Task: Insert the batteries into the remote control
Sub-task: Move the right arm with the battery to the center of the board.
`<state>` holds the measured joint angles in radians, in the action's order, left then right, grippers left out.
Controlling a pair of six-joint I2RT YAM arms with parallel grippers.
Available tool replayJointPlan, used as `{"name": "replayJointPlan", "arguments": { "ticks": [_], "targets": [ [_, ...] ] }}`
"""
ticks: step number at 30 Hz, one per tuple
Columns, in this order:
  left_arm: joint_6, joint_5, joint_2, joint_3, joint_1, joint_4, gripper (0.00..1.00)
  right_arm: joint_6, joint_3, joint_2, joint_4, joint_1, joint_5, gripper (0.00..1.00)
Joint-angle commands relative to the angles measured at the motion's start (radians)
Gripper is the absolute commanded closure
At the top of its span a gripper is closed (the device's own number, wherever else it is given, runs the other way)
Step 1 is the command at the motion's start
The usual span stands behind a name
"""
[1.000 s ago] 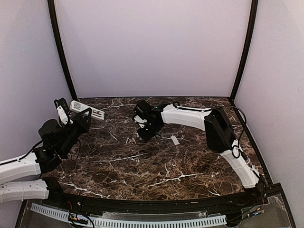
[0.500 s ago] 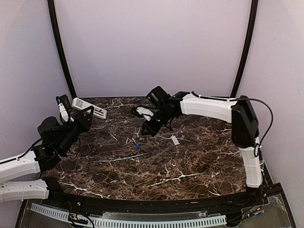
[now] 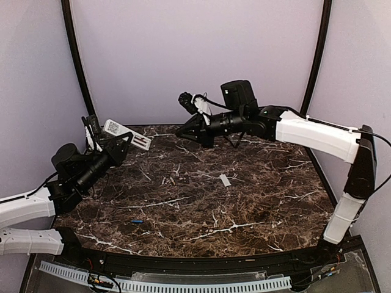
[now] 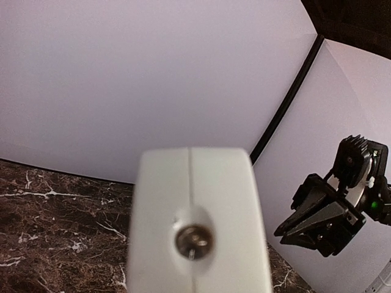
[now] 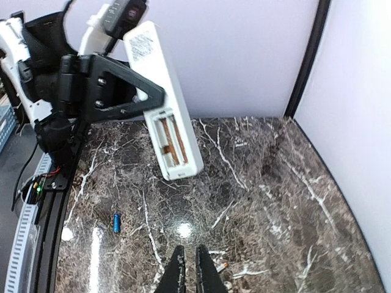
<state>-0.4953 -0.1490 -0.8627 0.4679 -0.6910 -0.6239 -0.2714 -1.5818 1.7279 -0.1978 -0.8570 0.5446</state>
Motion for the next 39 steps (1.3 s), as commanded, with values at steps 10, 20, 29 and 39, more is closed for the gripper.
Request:
{"name": "replayJointPlan", "arguments": {
  "ticks": [10, 20, 29, 39],
  "targets": [
    [-0.075, -0.361, 0.167, -0.088, 0.004, 0.177, 1.00, 0.143, -0.039, 0.281, 0.018, -0.142, -0.135, 0.70],
    [-0.012, -0.496, 0.373, -0.103, 0.007, 0.346, 1.00, -0.007, -0.054, 0.499, 0.124, -0.455, -0.157, 0.01],
    [0.039, -0.495, 0.608, -0.152, 0.008, 0.439, 1.00, -0.073, -0.285, 0.703, 0.000, -0.554, -0.358, 0.18],
    [0.084, -0.504, 0.699, -0.128, 0.008, 0.491, 1.00, -0.157, -0.317, 0.770, -0.122, -0.571, -0.448, 0.62]
  ]
}}
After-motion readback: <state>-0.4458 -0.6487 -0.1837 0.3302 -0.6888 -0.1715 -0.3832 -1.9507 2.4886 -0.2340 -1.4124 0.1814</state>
